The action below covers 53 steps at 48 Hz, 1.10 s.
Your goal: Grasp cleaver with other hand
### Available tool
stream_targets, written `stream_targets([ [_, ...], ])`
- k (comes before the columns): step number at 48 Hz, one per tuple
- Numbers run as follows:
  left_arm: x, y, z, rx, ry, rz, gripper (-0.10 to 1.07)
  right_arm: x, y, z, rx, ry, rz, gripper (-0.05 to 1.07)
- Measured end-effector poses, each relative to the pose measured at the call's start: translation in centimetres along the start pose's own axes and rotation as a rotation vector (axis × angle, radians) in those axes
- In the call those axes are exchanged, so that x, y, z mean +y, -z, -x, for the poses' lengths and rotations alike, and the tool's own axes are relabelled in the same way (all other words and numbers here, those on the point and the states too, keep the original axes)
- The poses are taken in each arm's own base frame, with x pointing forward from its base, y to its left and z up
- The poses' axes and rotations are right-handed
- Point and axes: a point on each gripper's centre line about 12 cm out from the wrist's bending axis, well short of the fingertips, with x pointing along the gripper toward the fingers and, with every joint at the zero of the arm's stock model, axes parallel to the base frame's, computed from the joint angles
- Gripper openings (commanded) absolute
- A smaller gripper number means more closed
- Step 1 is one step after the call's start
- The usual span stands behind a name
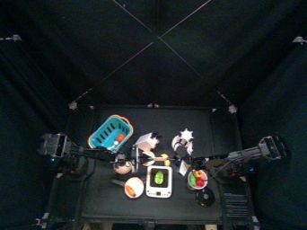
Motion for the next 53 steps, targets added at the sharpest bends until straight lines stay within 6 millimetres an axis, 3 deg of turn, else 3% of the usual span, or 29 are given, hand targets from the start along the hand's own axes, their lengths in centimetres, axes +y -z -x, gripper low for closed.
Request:
stream_targets([
  [25,-0.6,0.1,0.0,0.015,0.023,-0.012,0.45,0.4,1.0,-0.7,0.040,-0.003,0.286,0.53],
  [53,-1.2,0.1,0.1,0.014,0.051,-0.036,0.45,-0.2,1.8,-0.4,-0.072,-0.169,0.260,0.53],
])
